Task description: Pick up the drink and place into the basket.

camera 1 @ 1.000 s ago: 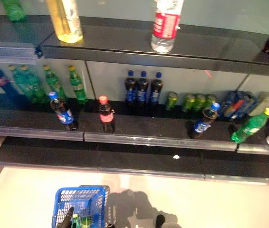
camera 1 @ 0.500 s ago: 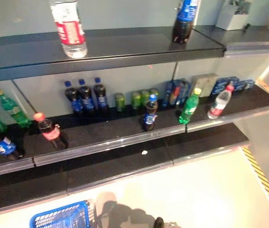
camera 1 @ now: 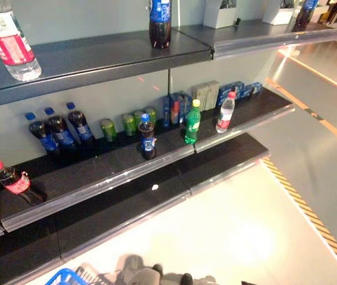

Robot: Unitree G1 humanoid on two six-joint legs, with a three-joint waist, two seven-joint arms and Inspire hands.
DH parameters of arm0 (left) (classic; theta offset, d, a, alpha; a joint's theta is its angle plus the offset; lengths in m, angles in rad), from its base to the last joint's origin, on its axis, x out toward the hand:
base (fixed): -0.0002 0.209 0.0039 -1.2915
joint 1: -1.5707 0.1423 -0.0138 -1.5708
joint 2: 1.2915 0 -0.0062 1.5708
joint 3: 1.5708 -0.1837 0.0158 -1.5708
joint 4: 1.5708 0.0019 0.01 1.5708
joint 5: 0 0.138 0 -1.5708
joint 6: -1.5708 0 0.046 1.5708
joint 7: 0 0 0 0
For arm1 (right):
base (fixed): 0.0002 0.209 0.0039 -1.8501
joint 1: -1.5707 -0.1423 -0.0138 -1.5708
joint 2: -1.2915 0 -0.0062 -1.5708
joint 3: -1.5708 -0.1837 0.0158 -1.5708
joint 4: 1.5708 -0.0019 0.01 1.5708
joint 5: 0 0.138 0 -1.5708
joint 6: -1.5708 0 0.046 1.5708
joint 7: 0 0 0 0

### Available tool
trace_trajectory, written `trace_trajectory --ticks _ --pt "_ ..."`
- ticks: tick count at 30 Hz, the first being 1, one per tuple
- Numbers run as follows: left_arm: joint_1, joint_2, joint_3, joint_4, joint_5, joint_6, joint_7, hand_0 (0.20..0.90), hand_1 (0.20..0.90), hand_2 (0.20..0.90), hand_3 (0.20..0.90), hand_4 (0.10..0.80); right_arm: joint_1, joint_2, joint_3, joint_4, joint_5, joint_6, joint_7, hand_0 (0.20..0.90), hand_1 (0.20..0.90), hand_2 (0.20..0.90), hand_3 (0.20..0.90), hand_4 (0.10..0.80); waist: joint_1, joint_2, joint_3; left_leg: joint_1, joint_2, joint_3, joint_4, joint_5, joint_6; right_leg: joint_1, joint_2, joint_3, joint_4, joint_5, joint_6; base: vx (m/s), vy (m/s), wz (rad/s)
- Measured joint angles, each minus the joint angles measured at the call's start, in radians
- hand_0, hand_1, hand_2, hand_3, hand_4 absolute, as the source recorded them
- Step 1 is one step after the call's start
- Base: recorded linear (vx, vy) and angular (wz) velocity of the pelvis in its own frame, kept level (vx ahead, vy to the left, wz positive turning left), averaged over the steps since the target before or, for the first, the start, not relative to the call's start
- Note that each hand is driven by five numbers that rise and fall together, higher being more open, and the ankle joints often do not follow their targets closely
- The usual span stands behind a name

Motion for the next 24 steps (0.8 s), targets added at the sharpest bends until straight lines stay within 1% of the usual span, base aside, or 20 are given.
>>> trace_trajectory --ticks 1,3,4,5,7,8,9,10,11,12,13,14,16,17,18,19,20,21,23,24 --pt "-0.013 0.001 -0.012 -0.001 -0.001 -0.002 -0.002 0.300 0.300 0.300 0.200 0.100 0.001 0.003 0.000 -0.006 -0.001 -0.001 -0.005 0.900 0.900 0.900 0.900 0.800 -0.013 -0.016 0.005 -0.079 -0.010 0.023 0.124 -0.014 -0.010 0.089 0.018 0.041 -0.125 -0.090 -0.092 0.394 -0.142 0.58" --pt "-0.047 -0.025 -0.029 0.015 -0.008 0.012 0.006 0.300 0.300 0.300 0.200 0.100 -0.008 0.032 -0.007 -0.012 0.002 0.000 -0.005 0.900 0.900 0.900 0.900 0.800 0.016 -0.025 0.005 -0.131 -0.011 0.043 0.077 -0.008 -0.073 0.078 0.022 0.059 -0.137 -0.078 -0.127 0.335 -0.103 0.20" --pt "-0.046 -0.037 -0.026 0.015 -0.010 0.009 0.007 0.300 0.300 0.300 0.200 0.100 -0.013 0.035 -0.007 -0.017 0.001 0.001 -0.006 0.900 0.900 0.900 0.900 0.800 0.016 -0.025 0.004 -0.129 -0.011 0.042 0.055 -0.004 -0.072 0.082 0.023 0.063 -0.145 -0.077 -0.127 0.507 -0.141 -0.29" --pt "-0.044 -0.059 -0.020 0.018 -0.026 0.002 0.012 0.300 0.300 0.300 0.200 0.100 -0.019 0.043 -0.007 -0.022 0.000 -0.001 -0.004 0.900 0.900 0.900 0.900 0.800 0.015 -0.024 0.004 -0.124 -0.021 0.043 0.013 0.016 -0.060 0.094 0.024 0.091 -0.161 -0.068 -0.117 0.453 -0.114 -0.24" --pt "-0.055 -0.080 0.003 0.029 -0.028 -0.013 0.032 0.300 0.300 0.300 0.200 0.100 -0.024 0.057 -0.008 -0.016 -0.002 -0.001 0.005 0.900 0.900 0.900 0.900 0.800 0.021 -0.028 0.001 -0.096 -0.052 0.044 -0.036 0.053 -0.006 0.135 0.023 0.159 -0.196 -0.064 -0.103 0.458 -0.097 -0.39" --pt "-0.055 -0.084 0.021 0.040 -0.028 -0.043 0.043 0.300 0.300 0.300 0.200 0.100 -0.022 0.067 -0.006 -0.015 -0.003 0.001 0.009 0.900 0.900 0.900 0.900 0.800 0.022 -0.037 -0.004 -0.060 -0.077 0.037 -0.075 0.077 0.028 0.168 0.007 0.176 -0.225 -0.060 -0.091 0.391 -0.078 -0.57" --pt "-0.042 -0.084 0.037 0.040 -0.028 -0.067 0.050 0.300 0.300 0.300 0.200 0.100 -0.020 0.077 -0.001 -0.014 -0.003 0.009 0.013 0.900 0.900 0.900 0.900 0.800 0.023 -0.052 -0.015 -0.012 -0.081 0.036 -0.133 0.126 0.081 0.184 -0.002 0.183 -0.204 -0.074 -0.063 0.416 -0.081 -0.49" --pt "-0.042 -0.081 0.057 0.038 -0.028 -0.080 0.054 0.300 0.300 0.300 0.200 0.100 -0.026 0.086 0.009 -0.017 -0.003 0.011 0.017 0.900 0.900 0.900 0.900 0.800 0.019 -0.061 -0.014 0.027 -0.077 0.048 -0.154 0.142 0.112 0.166 -0.013 0.167 -0.121 -0.080 0.029 0.387 -0.076 -0.31" --pt "-0.044 -0.080 0.058 0.038 -0.028 -0.085 0.055 0.300 0.300 0.300 0.200 0.100 -0.027 0.086 0.009 -0.017 -0.003 0.009 0.018 0.900 0.900 0.900 0.900 0.800 0.020 -0.057 -0.014 0.034 -0.071 0.049 -0.150 0.132 0.117 0.146 -0.012 0.159 -0.067 -0.073 0.089 0.357 -0.069 -0.27" --pt "-0.044 -0.075 0.051 0.034 -0.028 -0.088 0.054 0.300 0.300 0.300 0.200 0.100 -0.032 0.087 0.009 -0.015 -0.004 0.008 0.018 0.900 0.900 0.900 0.900 0.800 0.032 -0.043 -0.012 0.047 -0.052 0.060 -0.135 0.094 0.123 0.079 -0.008 0.154 0.096 -0.036 0.196 0.328 -0.065 -0.26" --pt "-0.040 -0.063 0.053 0.034 -0.028 -0.090 0.054 0.300 0.300 0.300 0.200 0.100 -0.033 0.087 0.008 -0.014 -0.004 0.007 0.017 0.900 0.900 0.900 0.900 0.800 0.041 -0.044 -0.013 0.061 -0.048 0.065 -0.128 0.069 0.132 0.027 -0.011 0.135 0.234 0.003 0.260 0.498 -0.084 -0.23" --pt "-0.028 -0.047 0.054 0.029 -0.028 -0.092 0.055 0.300 0.300 0.300 0.200 0.100 -0.031 0.084 0.001 -0.018 -0.003 0.006 0.017 0.900 0.900 0.900 0.900 0.800 0.037 -0.054 -0.019 0.096 -0.054 0.058 -0.140 0.046 0.135 -0.025 -0.028 0.138 0.353 0.046 0.274 0.501 -0.089 0.08" --pt "-0.028 -0.033 0.049 0.018 -0.028 -0.092 0.064 0.300 0.300 0.300 0.200 0.100 -0.031 0.079 -0.019 -0.020 -0.001 -0.005 0.015 0.900 0.900 0.900 0.900 0.800 0.018 -0.054 -0.021 0.161 -0.054 0.013 -0.193 0.050 0.143 -0.053 -0.066 0.117 0.361 0.032 0.245 0.364 -0.103 0.43" --pt "-0.035 -0.031 0.038 0.001 -0.028 -0.091 0.068 0.300 0.300 0.300 0.200 0.100 -0.031 0.075 -0.031 -0.026 -0.001 -0.014 0.013 0.900 0.900 0.900 0.900 0.800 0.010 -0.051 -0.023 0.171 -0.046 -0.007 -0.208 0.050 0.143 -0.092 -0.120 0.094 0.345 0.015 0.214 0.273 -0.171 0.50" --pt "-0.046 -0.031 0.020 -0.013 -0.028 -0.091 0.069 0.300 0.300 0.300 0.200 0.100 -0.034 0.071 -0.032 -0.032 -0.001 -0.019 0.006 0.900 0.900 0.900 0.900 0.800 0.009 -0.046 -0.025 0.167 -0.032 -0.014 -0.213 0.049 0.142 -0.136 -0.165 0.082 0.305 0.014 0.207 0.270 -0.220 0.45" --pt "-0.055 -0.030 0.004 -0.032 -0.028 -0.092 0.072 0.300 0.300 0.300 0.200 0.100 -0.038 0.070 -0.030 -0.037 0.000 -0.023 -0.003 0.900 0.900 0.900 0.900 0.800 -0.001 -0.038 -0.026 0.154 -0.011 -0.025 -0.212 0.045 0.134 -0.176 -0.204 0.076 0.235 0.015 0.206 0.405 -0.402 0.50" --pt "-0.065 -0.021 -0.032 -0.039 -0.028 -0.093 0.073 0.300 0.300 0.300 0.200 0.100 -0.043 0.071 -0.024 -0.050 0.005 -0.027 -0.013 0.900 0.900 0.900 0.900 0.800 -0.025 -0.031 -0.026 0.144 0.004 -0.061 -0.203 0.039 0.123 -0.200 -0.240 0.061 0.124 0.037 0.210 0.573 -0.595 0.72" --pt "-0.076 -0.009 -0.072 -0.043 -0.025 -0.093 0.073 0.300 0.300 0.300 0.200 0.100 -0.058 0.076 -0.011 -0.057 0.010 -0.033 -0.019 0.900 0.900 0.900 0.900 0.800 -0.061 -0.026 -0.023 0.132 0.023 -0.103 -0.188 0.023 0.096 -0.207 -0.293 0.060 -0.068 0.086 0.214 0.595 -0.620 0.76" --pt "-0.079 0.008 -0.092 -0.043 -0.015 -0.093 0.074 0.300 0.300 0.300 0.200 0.100 -0.061 0.080 -0.006 -0.049 0.024 -0.031 -0.031 0.900 0.900 0.900 0.900 0.800 -0.087 -0.029 -0.022 0.139 0.034 -0.130 -0.187 0.005 0.067 -0.174 -0.355 0.067 -0.339 0.193 0.249 0.447 -0.495 0.55" --pt "-0.076 0.017 -0.099 -0.044 -0.016 -0.095 0.069 0.300 0.300 0.300 0.200 0.100 -0.062 0.078 -0.010 -0.042 0.029 -0.030 -0.041 0.900 0.900 0.900 0.900 0.800 -0.096 -0.030 -0.022 0.154 0.042 -0.149 -0.185 -0.011 0.044 -0.162 -0.379 0.072 -0.416 0.241 0.257 0.412 -0.527 0.47"
